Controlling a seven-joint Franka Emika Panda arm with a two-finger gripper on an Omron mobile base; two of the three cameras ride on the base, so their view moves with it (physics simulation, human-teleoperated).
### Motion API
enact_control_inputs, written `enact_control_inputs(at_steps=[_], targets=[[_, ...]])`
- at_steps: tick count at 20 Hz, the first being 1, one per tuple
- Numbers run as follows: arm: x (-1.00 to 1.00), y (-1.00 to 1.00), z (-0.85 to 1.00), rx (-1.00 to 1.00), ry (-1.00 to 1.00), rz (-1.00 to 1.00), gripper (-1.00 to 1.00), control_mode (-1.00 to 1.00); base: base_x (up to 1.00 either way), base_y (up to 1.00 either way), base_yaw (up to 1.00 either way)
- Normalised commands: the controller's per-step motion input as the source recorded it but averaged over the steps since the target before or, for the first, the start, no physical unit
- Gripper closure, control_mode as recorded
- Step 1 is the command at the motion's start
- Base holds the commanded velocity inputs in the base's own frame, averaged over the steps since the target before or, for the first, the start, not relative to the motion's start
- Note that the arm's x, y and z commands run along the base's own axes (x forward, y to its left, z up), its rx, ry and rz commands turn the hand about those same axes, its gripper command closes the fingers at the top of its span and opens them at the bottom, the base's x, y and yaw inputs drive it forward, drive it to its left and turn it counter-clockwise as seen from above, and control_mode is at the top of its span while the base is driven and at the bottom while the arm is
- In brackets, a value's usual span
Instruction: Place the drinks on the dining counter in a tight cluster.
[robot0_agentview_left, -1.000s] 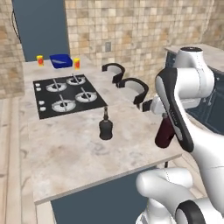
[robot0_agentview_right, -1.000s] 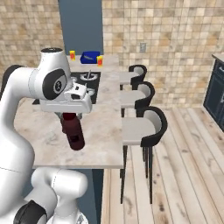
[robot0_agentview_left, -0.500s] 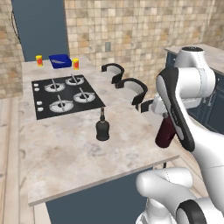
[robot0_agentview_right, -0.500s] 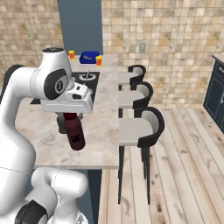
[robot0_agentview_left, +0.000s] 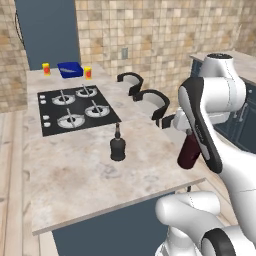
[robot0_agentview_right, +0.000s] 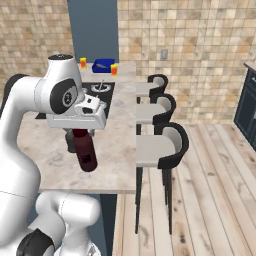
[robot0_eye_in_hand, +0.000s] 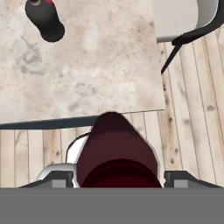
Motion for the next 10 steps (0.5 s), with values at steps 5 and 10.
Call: enact_control_inputs(at_steps=[5, 10], targets=[[0.00, 0.00, 0.00, 0.00, 0.00, 0.00, 1.00, 1.00, 0.00, 0.00, 0.00], [0.00, 0.00, 0.00, 0.00, 0.00, 0.00, 1.00, 1.00, 0.04, 0.00, 0.00]])
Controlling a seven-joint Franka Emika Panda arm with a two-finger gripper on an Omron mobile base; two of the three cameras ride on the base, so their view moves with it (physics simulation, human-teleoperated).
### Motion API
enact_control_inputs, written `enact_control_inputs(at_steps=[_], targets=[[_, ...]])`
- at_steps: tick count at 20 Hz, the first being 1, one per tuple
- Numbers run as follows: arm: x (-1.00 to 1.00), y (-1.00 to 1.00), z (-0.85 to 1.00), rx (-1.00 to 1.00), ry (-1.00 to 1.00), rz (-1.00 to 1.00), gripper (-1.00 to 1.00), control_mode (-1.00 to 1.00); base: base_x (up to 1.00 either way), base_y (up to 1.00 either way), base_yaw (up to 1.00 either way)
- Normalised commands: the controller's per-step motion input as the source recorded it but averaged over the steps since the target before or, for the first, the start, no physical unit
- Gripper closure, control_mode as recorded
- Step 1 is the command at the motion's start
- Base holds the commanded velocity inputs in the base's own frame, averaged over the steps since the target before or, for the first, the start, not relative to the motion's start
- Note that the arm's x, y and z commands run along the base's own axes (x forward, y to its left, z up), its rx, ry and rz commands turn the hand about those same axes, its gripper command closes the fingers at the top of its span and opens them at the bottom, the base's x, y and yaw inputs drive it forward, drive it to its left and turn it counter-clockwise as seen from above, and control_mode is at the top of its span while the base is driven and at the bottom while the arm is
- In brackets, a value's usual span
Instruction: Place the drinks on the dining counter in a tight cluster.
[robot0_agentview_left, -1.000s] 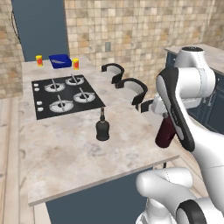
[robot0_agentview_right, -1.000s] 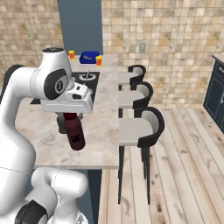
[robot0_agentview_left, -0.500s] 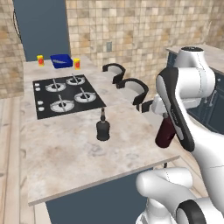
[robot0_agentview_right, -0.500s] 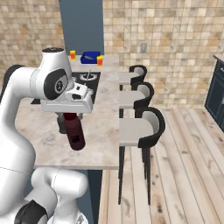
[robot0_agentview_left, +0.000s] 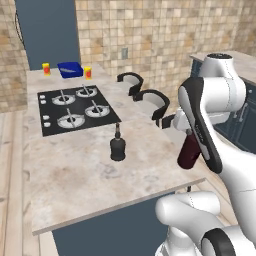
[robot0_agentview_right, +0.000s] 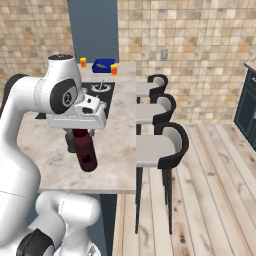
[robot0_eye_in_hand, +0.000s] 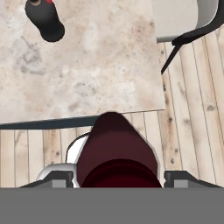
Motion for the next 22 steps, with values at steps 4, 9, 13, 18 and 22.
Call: enact_control_inputs(at_steps=[4, 9, 13, 18, 22], targets=[[0.82, 0.00, 0.00, 0.00, 0.00, 0.16, 1.00, -1.00, 0.00, 0.00, 0.00], [0.86, 0.02, 0.00, 0.00, 0.02, 0.20, 1.00, -1.00, 0.00, 0.00, 0.00], [0.66, 0.08, -0.06, -0.02, 0.07, 0.06, 1.00, -1.00, 0.00, 0.00, 0.00], [0.84, 0.55, -0.42, -0.06, 0.03, 0.00, 1.00, -1.00, 0.00, 0.00, 0.00], [0.74, 0.28, -0.20, -0.01, 0.00, 0.02, 1.00, -1.00, 0.00, 0.00, 0.00]])
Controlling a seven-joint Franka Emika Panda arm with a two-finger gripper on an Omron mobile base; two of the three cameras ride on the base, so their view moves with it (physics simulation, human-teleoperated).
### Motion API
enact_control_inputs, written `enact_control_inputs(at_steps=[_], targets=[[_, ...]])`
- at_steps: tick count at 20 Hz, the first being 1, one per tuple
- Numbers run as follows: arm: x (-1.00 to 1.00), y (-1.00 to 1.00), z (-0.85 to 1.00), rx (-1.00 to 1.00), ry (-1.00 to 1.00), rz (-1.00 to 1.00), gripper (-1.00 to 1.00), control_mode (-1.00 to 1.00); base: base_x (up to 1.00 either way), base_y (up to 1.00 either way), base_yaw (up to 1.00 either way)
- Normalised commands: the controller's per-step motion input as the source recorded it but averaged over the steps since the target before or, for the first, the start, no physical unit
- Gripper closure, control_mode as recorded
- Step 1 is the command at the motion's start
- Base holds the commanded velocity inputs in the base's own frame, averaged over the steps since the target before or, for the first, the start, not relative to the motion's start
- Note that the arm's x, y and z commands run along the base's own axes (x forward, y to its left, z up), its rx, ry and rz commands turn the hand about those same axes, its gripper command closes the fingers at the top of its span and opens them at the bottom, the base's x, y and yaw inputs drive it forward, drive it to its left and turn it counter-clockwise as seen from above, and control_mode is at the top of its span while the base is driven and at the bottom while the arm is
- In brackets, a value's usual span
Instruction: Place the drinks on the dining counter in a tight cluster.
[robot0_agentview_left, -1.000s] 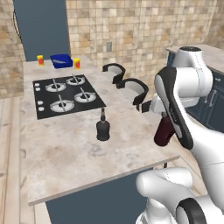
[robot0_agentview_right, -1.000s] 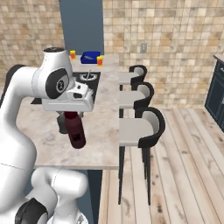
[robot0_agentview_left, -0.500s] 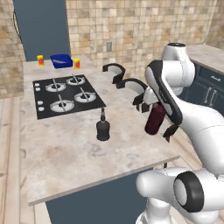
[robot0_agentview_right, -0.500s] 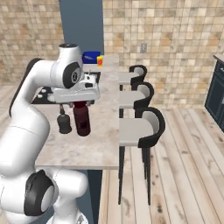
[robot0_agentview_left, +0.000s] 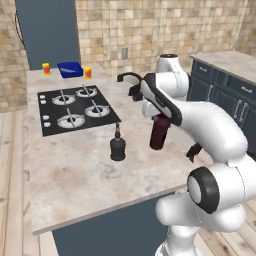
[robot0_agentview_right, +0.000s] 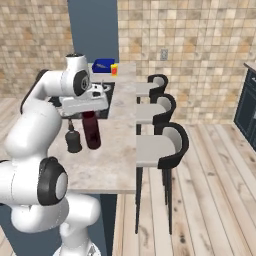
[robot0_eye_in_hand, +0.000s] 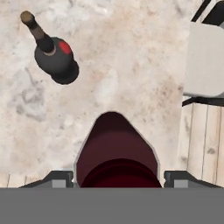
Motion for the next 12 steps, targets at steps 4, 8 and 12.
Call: enact_control_inputs(at_steps=[4, 8, 12], targets=[[0.93, 0.00, 0.00, 0.00, 0.00, 0.15, 1.00, -1.00, 0.00, 0.00, 0.00], [0.73, 0.00, 0.00, 0.00, 0.00, 0.21, 1.00, -1.00, 0.00, 0.00, 0.00], [0.15, 0.09, -0.17, 0.00, 0.00, 0.20, 1.00, -1.00, 0.00, 0.00, 0.00]])
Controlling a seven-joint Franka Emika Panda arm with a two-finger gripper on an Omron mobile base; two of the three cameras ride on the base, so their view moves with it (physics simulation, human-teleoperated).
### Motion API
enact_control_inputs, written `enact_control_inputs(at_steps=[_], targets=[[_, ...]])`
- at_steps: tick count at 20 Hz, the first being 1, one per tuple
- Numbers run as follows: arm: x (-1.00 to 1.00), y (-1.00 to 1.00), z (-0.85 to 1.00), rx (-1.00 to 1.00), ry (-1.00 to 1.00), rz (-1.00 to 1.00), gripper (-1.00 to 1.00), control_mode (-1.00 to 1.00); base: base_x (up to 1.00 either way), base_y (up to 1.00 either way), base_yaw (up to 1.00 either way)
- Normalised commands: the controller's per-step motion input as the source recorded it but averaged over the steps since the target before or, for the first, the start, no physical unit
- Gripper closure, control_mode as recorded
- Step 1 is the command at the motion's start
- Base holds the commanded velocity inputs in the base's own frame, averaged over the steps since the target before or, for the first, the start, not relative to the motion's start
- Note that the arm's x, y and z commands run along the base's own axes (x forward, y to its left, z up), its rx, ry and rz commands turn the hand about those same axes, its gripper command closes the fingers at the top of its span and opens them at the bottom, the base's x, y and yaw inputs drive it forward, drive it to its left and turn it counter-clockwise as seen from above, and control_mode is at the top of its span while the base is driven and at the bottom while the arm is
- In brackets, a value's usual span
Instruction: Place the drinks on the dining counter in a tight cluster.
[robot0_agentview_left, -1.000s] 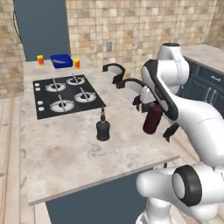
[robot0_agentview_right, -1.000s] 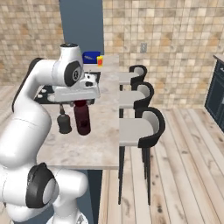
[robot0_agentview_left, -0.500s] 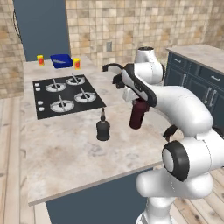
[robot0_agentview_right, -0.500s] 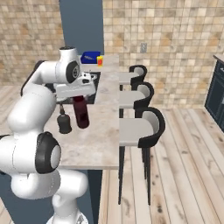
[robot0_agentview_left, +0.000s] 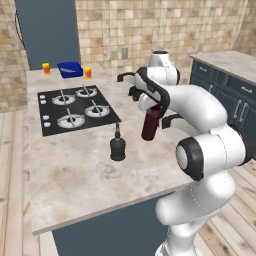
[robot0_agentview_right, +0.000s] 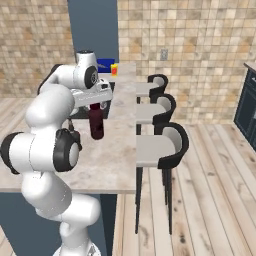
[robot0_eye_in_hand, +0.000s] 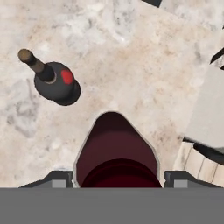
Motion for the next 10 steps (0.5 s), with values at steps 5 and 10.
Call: enact_control_inputs(at_steps=[5, 10], targets=[[0.00, 0.24, -0.27, 0.00, 0.01, 0.06, 1.00, -1.00, 0.00, 0.00, 0.00], [0.12, 0.17, -0.22, 0.00, 0.00, 0.04, 1.00, -1.00, 0.00, 0.00, 0.00]])
